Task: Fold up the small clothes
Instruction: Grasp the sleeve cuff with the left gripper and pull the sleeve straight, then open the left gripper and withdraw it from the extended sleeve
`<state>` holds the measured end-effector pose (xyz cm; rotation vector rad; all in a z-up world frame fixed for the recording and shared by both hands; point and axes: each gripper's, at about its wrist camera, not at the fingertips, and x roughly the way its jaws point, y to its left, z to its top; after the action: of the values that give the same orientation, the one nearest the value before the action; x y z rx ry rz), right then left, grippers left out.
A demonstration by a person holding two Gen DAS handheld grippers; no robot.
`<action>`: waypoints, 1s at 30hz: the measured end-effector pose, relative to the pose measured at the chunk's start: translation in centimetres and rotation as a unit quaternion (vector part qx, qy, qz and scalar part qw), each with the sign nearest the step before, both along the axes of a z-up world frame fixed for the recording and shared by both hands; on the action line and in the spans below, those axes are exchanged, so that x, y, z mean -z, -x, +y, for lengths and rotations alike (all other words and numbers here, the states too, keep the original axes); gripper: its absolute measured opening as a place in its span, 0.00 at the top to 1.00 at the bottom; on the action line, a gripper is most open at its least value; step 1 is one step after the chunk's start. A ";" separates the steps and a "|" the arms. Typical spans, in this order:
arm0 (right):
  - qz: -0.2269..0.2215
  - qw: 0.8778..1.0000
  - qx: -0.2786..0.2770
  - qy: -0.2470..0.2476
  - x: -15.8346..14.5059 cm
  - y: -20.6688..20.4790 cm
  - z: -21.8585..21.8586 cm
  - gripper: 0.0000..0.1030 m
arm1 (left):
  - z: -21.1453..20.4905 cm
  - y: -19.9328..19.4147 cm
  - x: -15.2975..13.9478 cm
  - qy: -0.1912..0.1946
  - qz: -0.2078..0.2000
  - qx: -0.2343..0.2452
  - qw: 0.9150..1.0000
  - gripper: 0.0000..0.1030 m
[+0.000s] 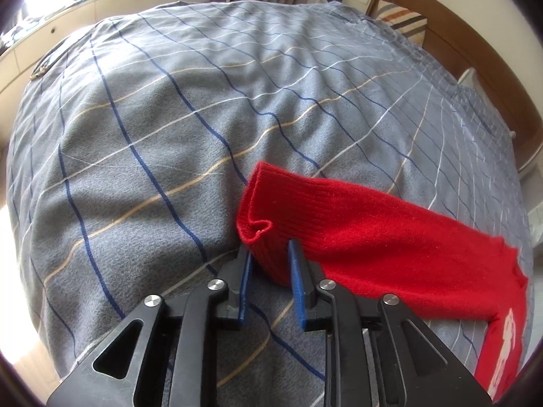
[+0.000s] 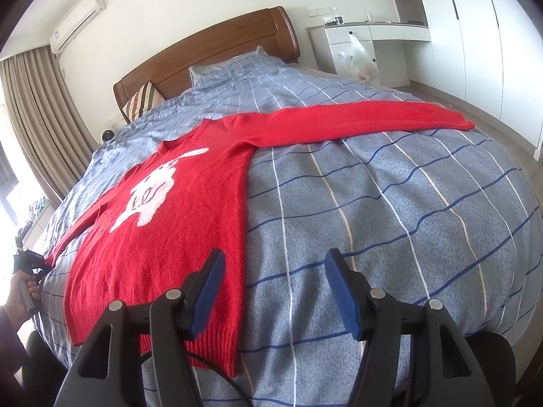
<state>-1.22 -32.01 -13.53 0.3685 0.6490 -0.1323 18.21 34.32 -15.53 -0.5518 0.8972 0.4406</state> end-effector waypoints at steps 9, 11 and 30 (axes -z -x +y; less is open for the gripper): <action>-0.008 0.999 0.024 -0.019 0.0 0.4 -1.0 0.29 | -2.3 4.4 -5.8 -0.068 -0.042 0.002 0.997 0.08; -0.007 0.999 0.026 -0.019 0.0 0.3 -1.0 0.29 | -3.3 5.3 -6.8 -0.075 -0.054 0.016 0.996 0.08; -0.016 0.999 0.043 0.008 -0.8 0.3 -1.0 0.24 | -16.6 7.8 -4.5 -0.120 -0.061 0.216 0.967 0.06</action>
<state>-1.57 -33.06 -12.71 0.3829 0.5996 -0.2132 10.39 17.71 -10.99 -0.1492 0.8044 0.1138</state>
